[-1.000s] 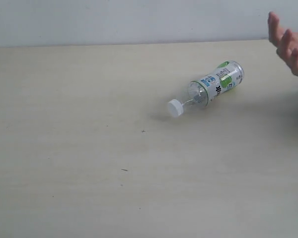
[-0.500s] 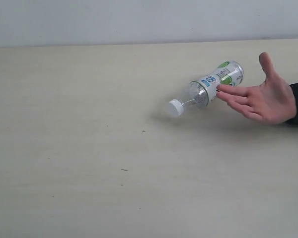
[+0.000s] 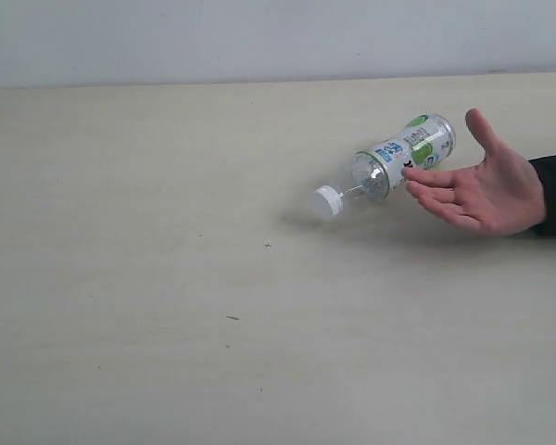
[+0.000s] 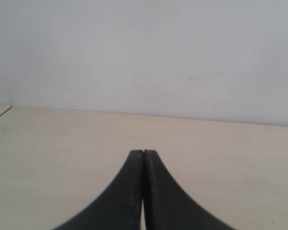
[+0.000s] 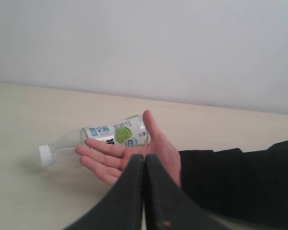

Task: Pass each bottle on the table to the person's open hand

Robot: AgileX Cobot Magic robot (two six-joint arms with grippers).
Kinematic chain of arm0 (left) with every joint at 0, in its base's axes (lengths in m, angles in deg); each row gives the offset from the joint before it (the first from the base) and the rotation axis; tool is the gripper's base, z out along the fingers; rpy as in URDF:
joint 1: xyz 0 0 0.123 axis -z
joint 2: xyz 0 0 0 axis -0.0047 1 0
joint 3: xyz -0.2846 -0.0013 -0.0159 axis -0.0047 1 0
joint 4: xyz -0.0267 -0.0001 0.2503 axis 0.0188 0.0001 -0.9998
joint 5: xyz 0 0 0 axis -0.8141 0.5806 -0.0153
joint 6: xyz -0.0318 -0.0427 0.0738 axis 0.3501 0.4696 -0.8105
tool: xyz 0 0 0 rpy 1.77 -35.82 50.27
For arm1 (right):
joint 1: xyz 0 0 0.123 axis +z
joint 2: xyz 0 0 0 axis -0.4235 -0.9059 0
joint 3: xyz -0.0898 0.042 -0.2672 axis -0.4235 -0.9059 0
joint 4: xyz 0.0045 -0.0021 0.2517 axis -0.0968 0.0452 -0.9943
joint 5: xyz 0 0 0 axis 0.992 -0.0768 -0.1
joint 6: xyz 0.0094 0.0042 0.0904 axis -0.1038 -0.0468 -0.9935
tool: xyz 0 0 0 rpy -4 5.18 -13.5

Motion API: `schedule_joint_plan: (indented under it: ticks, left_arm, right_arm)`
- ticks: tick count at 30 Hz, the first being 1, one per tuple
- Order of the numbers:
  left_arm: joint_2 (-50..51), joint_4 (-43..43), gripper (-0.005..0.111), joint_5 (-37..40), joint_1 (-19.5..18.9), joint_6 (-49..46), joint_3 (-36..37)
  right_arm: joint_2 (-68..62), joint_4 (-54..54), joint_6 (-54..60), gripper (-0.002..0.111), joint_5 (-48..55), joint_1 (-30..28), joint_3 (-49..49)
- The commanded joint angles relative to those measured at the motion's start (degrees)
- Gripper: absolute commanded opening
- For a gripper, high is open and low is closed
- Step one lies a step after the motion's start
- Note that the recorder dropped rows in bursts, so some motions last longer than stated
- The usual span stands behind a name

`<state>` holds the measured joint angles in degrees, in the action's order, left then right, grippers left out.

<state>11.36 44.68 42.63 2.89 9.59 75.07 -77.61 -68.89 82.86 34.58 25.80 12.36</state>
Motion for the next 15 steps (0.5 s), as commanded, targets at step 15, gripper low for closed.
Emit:
schedule_joint_plan:
  ticks: [15]
  left_arm:
    - [-0.37, -0.4, 0.001, -0.06, 0.32, 0.3, 0.01]
  right_arm:
    - [0.18, -0.21, 0.16, 0.0, -4.77, -0.05, -3.43]
